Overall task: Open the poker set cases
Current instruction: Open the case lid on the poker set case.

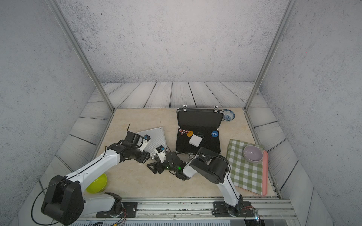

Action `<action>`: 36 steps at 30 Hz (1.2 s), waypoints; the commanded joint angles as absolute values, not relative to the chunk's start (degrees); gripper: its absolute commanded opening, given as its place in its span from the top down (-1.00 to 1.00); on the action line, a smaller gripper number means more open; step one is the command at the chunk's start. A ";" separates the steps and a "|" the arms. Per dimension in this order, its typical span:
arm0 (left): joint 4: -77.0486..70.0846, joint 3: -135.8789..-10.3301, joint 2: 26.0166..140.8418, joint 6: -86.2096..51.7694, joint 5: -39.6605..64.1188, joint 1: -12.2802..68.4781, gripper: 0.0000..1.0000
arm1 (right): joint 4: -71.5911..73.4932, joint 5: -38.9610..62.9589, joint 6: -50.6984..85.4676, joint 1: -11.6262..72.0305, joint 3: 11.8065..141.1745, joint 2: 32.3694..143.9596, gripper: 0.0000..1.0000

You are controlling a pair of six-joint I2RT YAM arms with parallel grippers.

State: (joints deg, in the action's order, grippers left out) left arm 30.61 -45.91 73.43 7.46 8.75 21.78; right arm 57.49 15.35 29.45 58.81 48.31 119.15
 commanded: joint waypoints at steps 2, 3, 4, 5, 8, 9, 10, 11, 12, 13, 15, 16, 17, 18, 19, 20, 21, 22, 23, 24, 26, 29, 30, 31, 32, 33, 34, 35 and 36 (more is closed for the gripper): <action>30.63 -45.88 72.16 7.38 8.89 22.12 -0.21 | 58.19 14.84 30.05 58.55 48.17 121.29 -0.59; 30.59 -45.91 72.16 7.39 8.88 22.08 -0.21 | 58.10 14.77 30.23 58.38 48.08 121.37 -0.58; 30.61 -46.01 72.20 7.38 8.88 22.13 -0.21 | 58.10 14.93 30.28 58.28 48.08 121.46 -0.59; 30.59 -45.92 72.25 7.40 8.88 22.14 -0.21 | 58.07 14.94 30.43 58.18 47.99 121.55 -0.58; 30.62 -45.88 72.25 7.45 8.61 22.15 -0.21 | 58.25 15.20 30.78 57.86 48.00 122.06 -0.59; 30.63 -45.88 72.25 7.51 8.53 22.08 -0.21 | 58.48 15.35 31.09 57.80 47.99 122.24 -0.59; 30.63 -45.83 72.25 7.47 8.44 22.15 -0.21 | 58.79 15.64 31.11 57.68 47.99 122.43 -0.58; 30.67 -45.88 72.25 7.51 8.44 22.09 -0.21 | 58.80 15.73 31.32 57.66 47.99 122.52 -0.59; 30.65 -45.88 72.23 7.47 8.44 22.15 -0.21 | 58.87 15.73 31.48 57.63 47.99 122.57 -0.59; 30.65 -45.88 72.25 7.49 8.44 22.14 -0.21 | 58.89 15.82 31.51 57.57 47.99 122.65 -0.59; 30.61 -45.88 72.20 7.47 8.48 22.13 -0.21 | 59.04 15.97 31.64 57.57 47.99 122.78 -0.59; 30.62 -45.88 72.16 7.48 8.52 22.13 -0.21 | 59.14 16.12 31.56 57.57 48.14 122.91 -0.59; 30.59 -45.89 72.16 7.51 8.61 22.08 -0.21 | 59.15 16.46 31.57 57.58 48.33 123.11 -0.59; 30.59 -45.88 72.23 7.48 8.61 22.14 -0.21 | 59.28 17.09 31.49 57.57 48.66 123.25 -0.59; 30.63 -45.90 72.25 7.51 8.61 22.12 -0.21 | 59.60 17.79 31.37 57.57 48.90 123.52 -0.59; 30.60 -45.97 72.16 7.47 8.61 22.15 -0.21 | 60.05 18.62 31.21 57.57 49.19 123.72 -0.58; 30.64 -45.89 72.16 7.45 8.61 22.09 -0.21 | 60.52 19.54 31.10 57.57 49.51 123.84 -0.58; 30.60 -45.88 72.20 7.39 8.61 22.11 -0.21 | 60.72 20.33 31.00 57.57 49.85 124.00 -0.57; 30.59 -45.88 72.16 7.40 8.61 22.15 -0.21 | 60.69 21.25 30.79 57.57 50.32 124.14 -0.57; 30.59 -45.88 72.16 7.43 8.61 22.10 -0.21 | 60.69 22.09 30.74 57.57 50.77 124.31 -0.56; 30.60 -45.80 72.07 7.38 8.61 22.10 -0.21 | 61.35 23.42 30.78 57.57 51.15 124.61 -0.53; 30.59 -45.78 72.07 7.38 8.70 22.13 -0.21 | 63.70 24.69 31.31 57.57 50.59 125.06 -0.49; 30.55 -45.80 72.07 7.38 8.70 22.15 -0.21 | 64.58 24.87 31.53 57.57 50.22 125.07 -0.47; 30.50 -45.86 72.09 7.38 8.70 22.14 -0.21 | 65.04 24.79 31.84 57.57 49.91 125.07 -0.46; 30.50 -45.85 72.15 7.38 8.70 22.12 -0.21 | 65.72 24.79 31.96 57.57 49.52 124.91 -0.43; 30.51 -45.83 72.15 7.38 8.70 22.15 -0.21 | 66.29 24.87 32.13 57.57 49.16 124.69 -0.41; 30.51 -45.87 72.16 7.38 8.70 22.15 -0.21 | 66.53 24.80 32.17 57.57 48.90 124.48 -0.41; 30.54 -45.81 72.08 7.38 8.70 22.14 -0.21 | 66.62 24.57 32.30 57.57 48.68 124.20 -0.41; 30.50 -45.80 72.07 7.38 8.70 22.07 -0.21 | 66.80 24.61 32.35 57.57 48.60 123.96 -0.40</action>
